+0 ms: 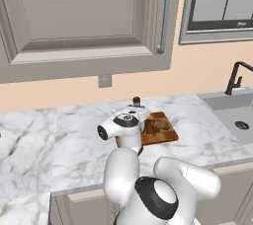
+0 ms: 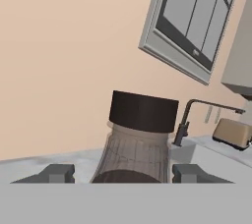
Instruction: Retrieve the reheated potato from the microwave, then place the potato, cheese, and condiment on the cutting board.
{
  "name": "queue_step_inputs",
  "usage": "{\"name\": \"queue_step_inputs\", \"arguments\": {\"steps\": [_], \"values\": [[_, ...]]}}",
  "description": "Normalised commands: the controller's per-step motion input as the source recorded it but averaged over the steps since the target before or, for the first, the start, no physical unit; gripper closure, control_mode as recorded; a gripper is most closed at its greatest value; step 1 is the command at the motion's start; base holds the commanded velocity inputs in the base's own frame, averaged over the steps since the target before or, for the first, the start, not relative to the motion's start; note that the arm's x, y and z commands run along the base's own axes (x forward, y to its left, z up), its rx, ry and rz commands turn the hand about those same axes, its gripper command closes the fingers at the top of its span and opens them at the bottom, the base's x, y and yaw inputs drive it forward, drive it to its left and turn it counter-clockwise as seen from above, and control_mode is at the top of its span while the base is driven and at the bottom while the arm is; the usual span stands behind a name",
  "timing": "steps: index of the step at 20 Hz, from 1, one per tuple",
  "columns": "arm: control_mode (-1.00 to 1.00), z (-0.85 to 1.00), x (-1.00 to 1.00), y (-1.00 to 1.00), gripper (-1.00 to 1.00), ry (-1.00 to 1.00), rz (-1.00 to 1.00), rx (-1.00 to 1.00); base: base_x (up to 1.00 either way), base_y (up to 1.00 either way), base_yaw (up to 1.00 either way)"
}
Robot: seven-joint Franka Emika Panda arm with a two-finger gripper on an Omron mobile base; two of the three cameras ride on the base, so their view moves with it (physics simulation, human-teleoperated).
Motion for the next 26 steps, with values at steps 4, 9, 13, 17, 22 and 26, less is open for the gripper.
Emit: {"name": "queue_step_inputs", "arguments": {"steps": [4, 9, 13, 17, 22, 26], "values": [[-1.0, -0.06, 0.15, -0.33, 1.0, 0.0, -0.01, -0.03, 0.0, 0.0, 0.0], [-1.0, -0.13, 0.04, -0.34, 1.0, -0.01, 0.0, -0.03, 0.0, 0.0, 0.0], [-1.0, -0.21, 0.05, -0.26, 1.0, -0.01, 0.0, 0.0, 0.0, 0.0, 0.0], [-1.0, -0.21, 0.01, -0.18, 1.0, 0.0, 0.0, 0.0, 0.0, 0.0, 0.0], [-1.0, -0.32, -0.15, -0.14, 1.0, 0.0, 0.0, 0.0, 0.0, 0.0, 0.0], [-1.0, -0.34, -0.24, -0.02, 1.0, 0.0, 0.0, 0.0, 0.0, 0.0, 0.0]]}}
